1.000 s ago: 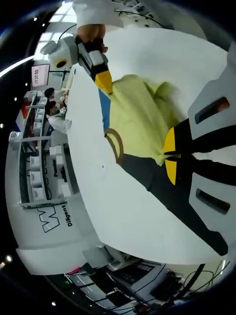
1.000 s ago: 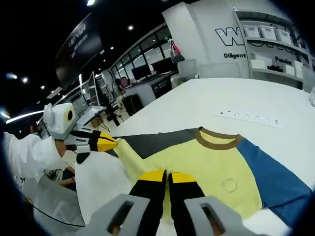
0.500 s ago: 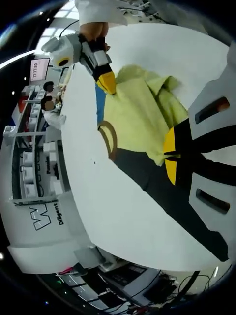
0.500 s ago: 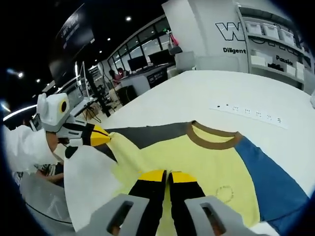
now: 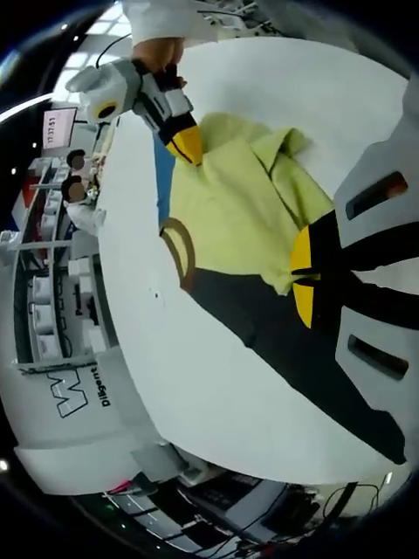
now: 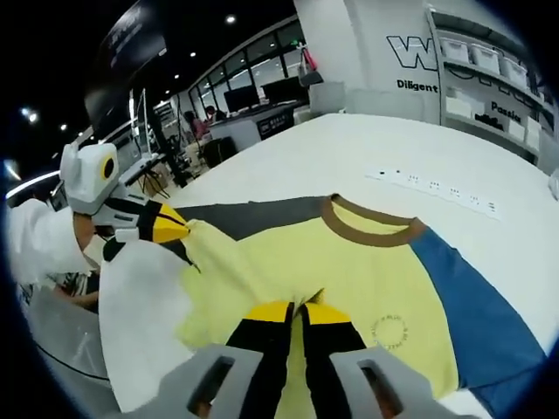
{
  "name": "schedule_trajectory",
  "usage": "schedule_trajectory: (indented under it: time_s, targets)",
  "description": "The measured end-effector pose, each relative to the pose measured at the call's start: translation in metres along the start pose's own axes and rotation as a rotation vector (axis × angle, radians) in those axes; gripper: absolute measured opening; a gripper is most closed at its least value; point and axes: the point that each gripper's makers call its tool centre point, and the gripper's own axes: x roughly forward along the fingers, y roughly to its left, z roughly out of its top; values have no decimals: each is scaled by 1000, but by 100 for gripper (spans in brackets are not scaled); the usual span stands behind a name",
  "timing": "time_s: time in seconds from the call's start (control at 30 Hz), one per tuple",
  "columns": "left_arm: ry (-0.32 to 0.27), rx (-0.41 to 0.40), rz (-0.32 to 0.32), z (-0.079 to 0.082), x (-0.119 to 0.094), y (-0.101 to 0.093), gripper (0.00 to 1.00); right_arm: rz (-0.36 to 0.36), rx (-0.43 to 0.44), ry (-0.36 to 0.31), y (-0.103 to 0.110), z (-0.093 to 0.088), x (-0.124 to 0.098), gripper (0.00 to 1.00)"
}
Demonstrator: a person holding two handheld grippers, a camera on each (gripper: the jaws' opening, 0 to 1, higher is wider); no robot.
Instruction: Fold the garment on the visible template until the final outline fits inside the template.
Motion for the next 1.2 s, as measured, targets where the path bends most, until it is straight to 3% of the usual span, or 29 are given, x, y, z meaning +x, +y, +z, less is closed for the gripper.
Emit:
schedule_trajectory:
  time_s: [0.23,0.37,0.6,0.87,1.0,1.2]
  targets:
    - [4,9,-1,-1,-1,0,0,-10,-25,7,-1,-6,-6,10]
    - [6,11,0,-1,-2,1,0,-22,-33,-9,1,-4,-13,20]
    - [4,14,2,-1,-5,1,0,-22,-71,-19,16,-5,-25,23]
    - [6,13,3,-2,-6,0,0,4,-61,-41,51,-11,-32,22]
    - [1,10,3,-1,-6,1,0,38,-23,-30,79,-24,-29,20]
    - [-4,10,2,-1,-7,1,0,62,-37,20,117,-46,-14,19]
